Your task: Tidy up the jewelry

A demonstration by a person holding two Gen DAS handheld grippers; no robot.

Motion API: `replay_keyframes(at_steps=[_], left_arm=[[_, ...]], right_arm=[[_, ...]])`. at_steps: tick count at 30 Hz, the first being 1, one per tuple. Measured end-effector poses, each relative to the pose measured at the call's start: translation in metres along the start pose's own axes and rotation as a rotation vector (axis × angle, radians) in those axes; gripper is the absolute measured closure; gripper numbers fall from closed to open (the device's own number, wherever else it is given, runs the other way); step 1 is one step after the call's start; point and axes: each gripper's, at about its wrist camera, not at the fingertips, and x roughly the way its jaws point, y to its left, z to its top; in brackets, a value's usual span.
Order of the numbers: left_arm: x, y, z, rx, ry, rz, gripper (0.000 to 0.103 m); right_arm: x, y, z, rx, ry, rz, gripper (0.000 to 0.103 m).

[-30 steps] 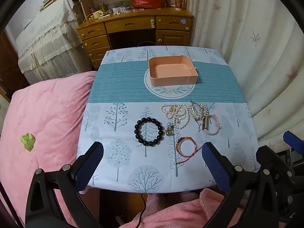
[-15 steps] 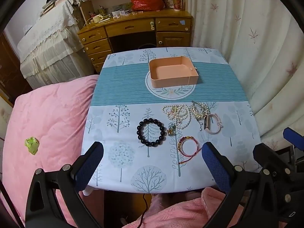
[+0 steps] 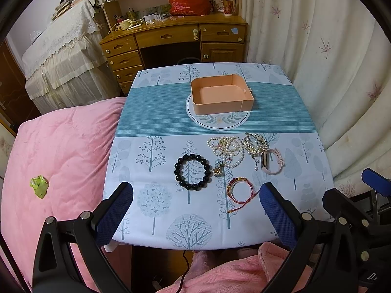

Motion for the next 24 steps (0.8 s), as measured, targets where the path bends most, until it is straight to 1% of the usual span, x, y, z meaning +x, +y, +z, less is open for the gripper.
replay_keyframes(at_steps=[6, 8, 17, 23, 24], left_arm=[[0.006, -0.003, 0.006, 0.0, -0.001, 0.003, 0.001], [-0.001, -0.002, 0.001, -0.002, -0.005, 0.002, 0.001], [0.004, -0.006, 0.006, -0.007, -0.011, -0.001, 0.001], [0.005, 0.001, 0.011, -0.006, -0.013, 0.0, 0.001], [0.006, 0.0, 0.013, -0.006, -0.013, 0.0, 0.001]], right_arm=[[0.002, 0.0, 0.001, 0.0, 0.001, 0.0, 0.0], [0.003, 0.0, 0.003, 0.0, 0.004, 0.0, 0.0], [0.004, 0.001, 0.004, 0.0, 0.007, 0.001, 0.0], [0.005, 0.001, 0.005, -0.001, 0.0, -0.002, 0.0], [0.006, 0.003, 0.01, -0.003, 0.003, -0.004, 0.0]])
